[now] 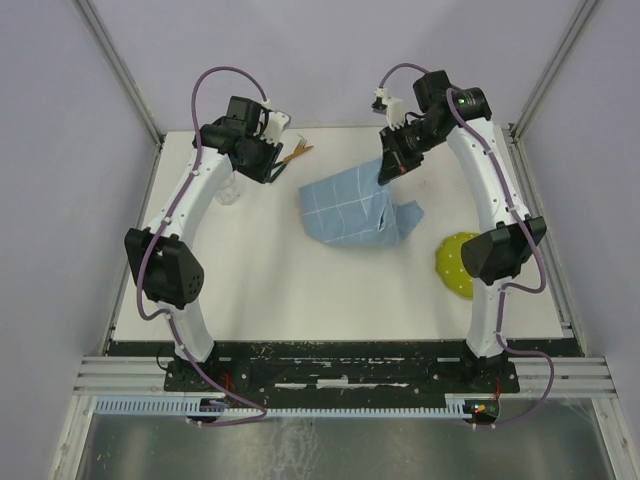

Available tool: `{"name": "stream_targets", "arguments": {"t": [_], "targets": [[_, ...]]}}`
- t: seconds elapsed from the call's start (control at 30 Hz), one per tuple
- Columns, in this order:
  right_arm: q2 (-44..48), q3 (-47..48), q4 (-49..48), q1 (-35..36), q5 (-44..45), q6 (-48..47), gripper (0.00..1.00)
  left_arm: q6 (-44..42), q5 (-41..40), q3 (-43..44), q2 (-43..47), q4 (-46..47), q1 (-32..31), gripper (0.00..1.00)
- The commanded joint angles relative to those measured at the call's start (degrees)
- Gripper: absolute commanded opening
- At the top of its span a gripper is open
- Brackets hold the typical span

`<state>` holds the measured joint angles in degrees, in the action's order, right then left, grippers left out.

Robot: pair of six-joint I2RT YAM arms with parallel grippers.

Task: Set the dinner table for one person
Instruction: Flatten out the napkin at the center of the board.

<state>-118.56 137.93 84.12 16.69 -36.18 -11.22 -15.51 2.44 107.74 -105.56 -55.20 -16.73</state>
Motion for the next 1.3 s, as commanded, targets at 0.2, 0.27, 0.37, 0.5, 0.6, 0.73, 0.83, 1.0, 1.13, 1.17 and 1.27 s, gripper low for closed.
{"name": "stream_targets", "arguments": {"t": [0.2, 0.27, 0.37, 0.5, 0.6, 0.73, 0.83, 1.0, 1.13, 1.17, 1.27], "targets": [[13.27, -3.49, -1.5, -3.83, 1.05, -1.73, 0.02, -1.2, -0.06, -0.22, 2.89, 0.1, -0.14, 0.41], [17.32, -6.91, -1.81, -4.96, 3.08, -2.51, 0.02, -1.18, 0.41, 0.3, 2.46, 0.12, -0.14, 0.41], [23.68, -12.81, -2.52, -8.22, 7.36, -3.67, 0.02, -0.87, 1.14, 1.37, 1.67, 0.12, -0.3, 0.41], [28.37, -17.95, -2.64, -15.15, 9.77, -6.31, 0.02, -0.15, 1.94, 2.63, 1.0, 0.02, -0.56, 0.41], [29.65, -17.38, -2.22, -19.27, 12.26, -8.36, 0.02, 0.11, 1.96, 3.11, 0.8, -0.24, -0.9, 0.41], [27.78, -11.02, -0.89, -22.78, 13.36, -9.51, 0.02, 0.33, 1.81, 2.92, 1.24, -0.39, -1.32, 0.41], [23.96, -2.66, 1.2, -23.45, 10.8, -8.44, 0.02, 0.15, 1.2, 1.65, 2.36, -0.43, -1.38, 0.41], [16.69, 5.28, 3.36, -20.54, -1.9, -5.2, 0.02, -1.16, -0.66, -1.98, 6.1, 0.25, -1.41, 0.41], [12.08, 0.83, 3.84, -10.49, -1.27, -6.63, 0.02, -1.49, -2.12, -4.98, 8.57, 0.62, -1.37, 0.41], [10.98, -0.82, 3.65, -8.42, -2.7, -6.41, 0.02, -1.46, -2.36, -5.72, 9.2, 0.74, -1.38, 0.41], [8.55, -6.62, -0.54, -3.44, -5.54, -4.47, 0.02, -1.38, -2.65, -7.47, 10.52, 0.81, -1.37, 0.4]]}}
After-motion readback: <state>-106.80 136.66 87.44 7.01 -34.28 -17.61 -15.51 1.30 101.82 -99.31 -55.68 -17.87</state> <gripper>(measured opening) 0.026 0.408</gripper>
